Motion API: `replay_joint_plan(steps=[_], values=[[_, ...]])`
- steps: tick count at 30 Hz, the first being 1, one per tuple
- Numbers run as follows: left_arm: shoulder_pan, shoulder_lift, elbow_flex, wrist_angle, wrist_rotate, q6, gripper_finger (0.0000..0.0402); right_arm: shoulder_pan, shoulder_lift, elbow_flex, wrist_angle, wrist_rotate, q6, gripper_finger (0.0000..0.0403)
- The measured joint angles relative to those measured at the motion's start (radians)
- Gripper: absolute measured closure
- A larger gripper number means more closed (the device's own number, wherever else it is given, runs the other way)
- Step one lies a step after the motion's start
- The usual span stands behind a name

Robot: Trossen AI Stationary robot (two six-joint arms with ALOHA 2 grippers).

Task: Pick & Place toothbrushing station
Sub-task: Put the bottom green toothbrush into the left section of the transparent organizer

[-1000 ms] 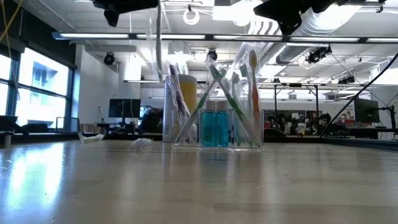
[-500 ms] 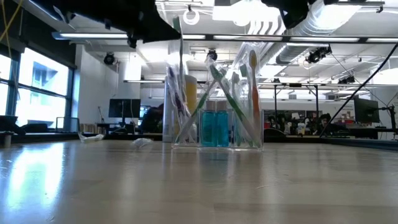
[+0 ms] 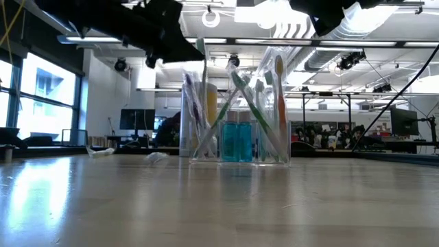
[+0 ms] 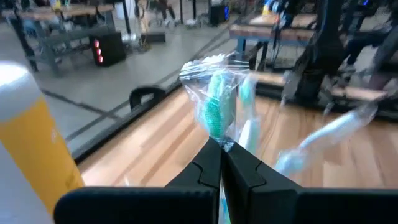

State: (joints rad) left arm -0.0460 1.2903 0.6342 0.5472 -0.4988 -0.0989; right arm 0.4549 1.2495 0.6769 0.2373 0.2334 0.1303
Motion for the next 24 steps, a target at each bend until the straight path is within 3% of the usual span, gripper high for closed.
replay_joint_plan(steps=[10,24], values=[[0.0,0.136,-0.001,0.049,0.014,-0.015,0.0402,0.0,0.0,0.0,0.007,0.002,0.0,0.0227],[0.001,0.182,-0.001,0.059,0.009,-0.062,0.0402,0.004,0.0,0.0,0.006,0.0,0.004,0.0227]])
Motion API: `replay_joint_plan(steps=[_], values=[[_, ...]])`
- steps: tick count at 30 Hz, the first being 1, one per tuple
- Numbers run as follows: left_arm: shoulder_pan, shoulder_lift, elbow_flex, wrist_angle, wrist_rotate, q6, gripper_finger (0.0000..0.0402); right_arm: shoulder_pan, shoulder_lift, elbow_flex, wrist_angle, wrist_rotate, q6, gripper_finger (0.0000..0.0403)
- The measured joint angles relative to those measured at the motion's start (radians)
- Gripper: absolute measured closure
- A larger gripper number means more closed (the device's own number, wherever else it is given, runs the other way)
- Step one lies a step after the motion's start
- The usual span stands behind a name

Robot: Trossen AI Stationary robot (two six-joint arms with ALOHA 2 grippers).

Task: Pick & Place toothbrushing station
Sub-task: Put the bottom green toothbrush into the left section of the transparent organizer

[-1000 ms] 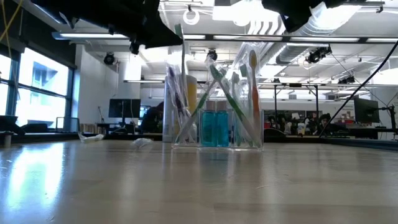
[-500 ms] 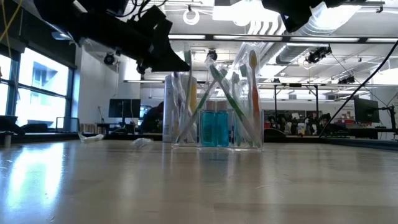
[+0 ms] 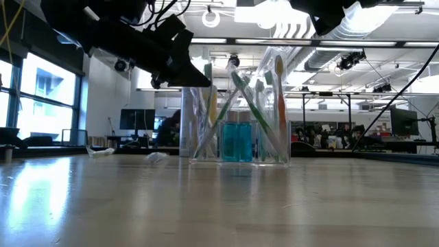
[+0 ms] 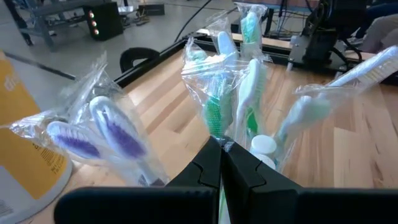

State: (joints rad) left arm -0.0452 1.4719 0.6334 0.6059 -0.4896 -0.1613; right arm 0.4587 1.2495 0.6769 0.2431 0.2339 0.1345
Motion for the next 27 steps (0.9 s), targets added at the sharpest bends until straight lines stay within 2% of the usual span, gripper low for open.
replay_joint_plan(steps=[11,27], values=[[0.0,-0.001,0.0,-0.024,0.006,-0.001,0.0398,0.0,0.0,0.0,0.0,-0.001,0.0,0.0227],[0.006,-0.001,0.0,-0.036,-0.014,-0.069,0.0339,0.0,0.0,0.0,-0.007,-0.001,0.0,0.0227]])
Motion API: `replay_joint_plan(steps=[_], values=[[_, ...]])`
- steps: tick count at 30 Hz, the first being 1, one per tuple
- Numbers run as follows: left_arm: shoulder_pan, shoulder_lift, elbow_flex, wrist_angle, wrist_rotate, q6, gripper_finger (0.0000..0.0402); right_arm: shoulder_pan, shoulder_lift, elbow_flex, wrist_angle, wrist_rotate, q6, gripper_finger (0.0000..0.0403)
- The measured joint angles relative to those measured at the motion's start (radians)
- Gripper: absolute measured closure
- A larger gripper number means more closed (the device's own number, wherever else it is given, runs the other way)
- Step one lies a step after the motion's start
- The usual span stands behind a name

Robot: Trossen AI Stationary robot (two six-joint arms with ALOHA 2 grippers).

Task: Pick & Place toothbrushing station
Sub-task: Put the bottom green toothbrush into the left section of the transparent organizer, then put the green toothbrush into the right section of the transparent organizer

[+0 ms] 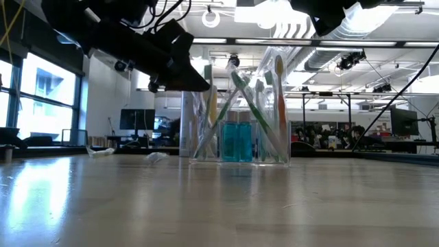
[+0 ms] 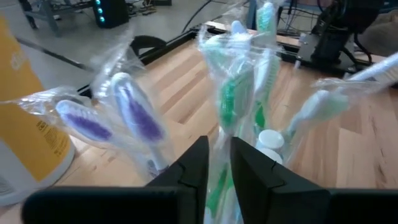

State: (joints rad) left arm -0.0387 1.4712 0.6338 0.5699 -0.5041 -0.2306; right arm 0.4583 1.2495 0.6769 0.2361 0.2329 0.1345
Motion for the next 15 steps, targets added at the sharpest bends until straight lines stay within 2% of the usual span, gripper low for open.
replay_joint_plan(steps=[9,15], values=[[0.0,0.0,0.0,0.009,0.013,-0.002,0.0251,0.0,0.0,0.0,-0.001,0.0,0.0,0.0227],[-0.008,-0.012,0.0,0.002,0.053,0.096,0.0232,0.0,0.0,0.0,-0.005,0.0,0.0,0.0227]])
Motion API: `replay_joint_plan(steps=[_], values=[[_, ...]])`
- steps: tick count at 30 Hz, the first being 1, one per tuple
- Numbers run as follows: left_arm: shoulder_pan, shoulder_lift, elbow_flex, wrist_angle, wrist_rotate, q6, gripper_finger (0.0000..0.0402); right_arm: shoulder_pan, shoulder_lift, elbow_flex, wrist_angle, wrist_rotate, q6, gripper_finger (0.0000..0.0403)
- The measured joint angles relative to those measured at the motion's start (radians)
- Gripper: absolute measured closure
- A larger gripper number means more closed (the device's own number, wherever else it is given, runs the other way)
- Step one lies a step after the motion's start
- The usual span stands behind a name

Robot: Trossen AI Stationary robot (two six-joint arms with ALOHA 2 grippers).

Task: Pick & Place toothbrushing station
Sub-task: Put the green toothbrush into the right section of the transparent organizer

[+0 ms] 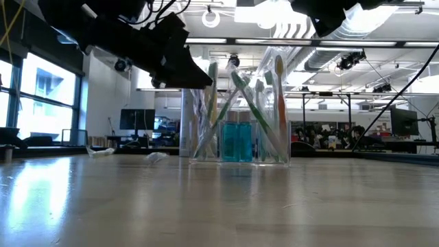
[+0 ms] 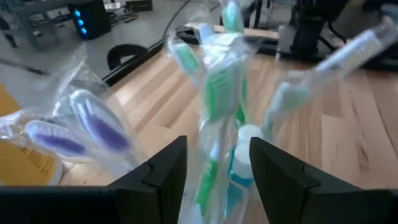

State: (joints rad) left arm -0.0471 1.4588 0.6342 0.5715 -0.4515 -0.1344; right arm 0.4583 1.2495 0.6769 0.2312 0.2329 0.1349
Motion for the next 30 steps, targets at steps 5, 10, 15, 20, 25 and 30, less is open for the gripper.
replay_joint_plan(steps=[5,10,15,20,25,30], values=[[-0.015,-0.024,0.009,-0.016,-0.012,0.038,0.0232,0.0,0.0,0.0,-0.026,0.002,0.022,0.0227],[-0.048,-0.088,0.043,-0.147,-0.114,0.129,0.0232,0.0,0.0,0.0,-0.026,0.002,0.03,0.0227],[-0.1,-0.179,0.089,-0.327,-0.298,0.178,0.0232,0.0,0.0,0.0,-0.042,0.003,0.055,0.0227],[-0.152,-0.29,0.167,-0.685,-0.424,0.106,0.0232,0.0,0.0,0.0,-0.06,0.002,0.082,0.0227],[-0.145,-0.373,0.233,-1.057,-0.418,-0.081,0.0232,0.0,0.0,0.0,-0.067,0.003,0.107,0.0227],[-0.136,-0.391,0.221,-1.293,-0.388,-0.186,0.0232,0.0,0.015,-0.002,-0.062,0.003,0.127,0.0227]])
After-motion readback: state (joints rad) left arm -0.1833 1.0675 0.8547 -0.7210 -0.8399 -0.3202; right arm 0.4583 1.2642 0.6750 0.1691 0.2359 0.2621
